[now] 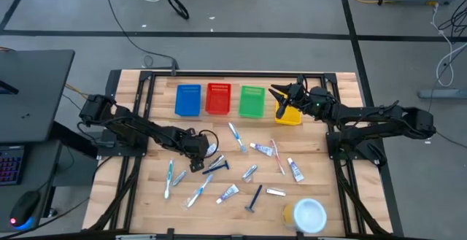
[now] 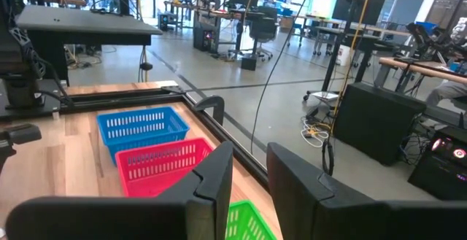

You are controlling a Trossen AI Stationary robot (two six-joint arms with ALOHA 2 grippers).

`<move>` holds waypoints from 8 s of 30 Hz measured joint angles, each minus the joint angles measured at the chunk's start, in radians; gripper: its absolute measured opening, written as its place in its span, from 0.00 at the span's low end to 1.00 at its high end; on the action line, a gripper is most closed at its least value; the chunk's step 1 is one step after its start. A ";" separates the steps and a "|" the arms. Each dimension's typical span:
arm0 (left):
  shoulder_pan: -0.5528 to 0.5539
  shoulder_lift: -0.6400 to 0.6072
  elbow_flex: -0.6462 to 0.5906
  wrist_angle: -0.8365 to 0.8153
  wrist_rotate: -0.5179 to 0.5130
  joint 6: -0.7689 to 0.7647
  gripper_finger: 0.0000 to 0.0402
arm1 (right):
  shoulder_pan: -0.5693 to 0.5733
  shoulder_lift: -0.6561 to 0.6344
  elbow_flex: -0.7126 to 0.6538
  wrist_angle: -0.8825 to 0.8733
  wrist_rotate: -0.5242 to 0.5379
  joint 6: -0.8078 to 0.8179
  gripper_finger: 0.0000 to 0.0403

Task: Pick & Place Travel size toiletries
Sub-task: Put the white toothpaste into the blue bin, then put the blue razor into the orange bin

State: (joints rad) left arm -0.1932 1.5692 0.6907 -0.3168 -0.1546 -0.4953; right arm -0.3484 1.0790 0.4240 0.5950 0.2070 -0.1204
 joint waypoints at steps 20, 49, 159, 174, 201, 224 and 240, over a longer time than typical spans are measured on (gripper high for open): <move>0.000 0.003 -0.002 0.001 -0.045 -0.009 0.45 | 0.000 0.000 0.000 0.000 0.000 0.000 0.24; 0.001 0.007 -0.004 0.047 -0.215 -0.180 0.29 | 0.000 0.000 0.000 0.000 0.000 0.000 0.24; -0.061 -0.275 -0.022 0.329 -0.035 0.191 0.26 | 0.133 0.369 0.001 0.121 -0.236 0.139 0.38; -0.189 -0.109 -0.100 0.523 -0.163 0.088 0.26 | 0.133 0.369 0.016 0.128 -0.235 0.122 0.38; -0.189 0.172 -0.100 0.739 -0.171 0.092 0.26 | 0.132 0.368 0.040 0.128 -0.235 -0.001 0.38; -0.168 0.104 -0.100 0.747 -0.318 0.118 0.12 | 0.132 0.368 0.040 0.128 -0.235 -0.001 0.38; 0.359 -0.160 -0.097 0.691 -0.368 0.043 0.11 | 0.131 0.368 0.040 0.128 -0.235 -0.001 0.38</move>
State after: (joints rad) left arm 0.1660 1.4087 0.5934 0.3738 -0.5222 -0.4521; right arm -0.2174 1.4470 0.4644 0.7227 -0.0280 -0.1209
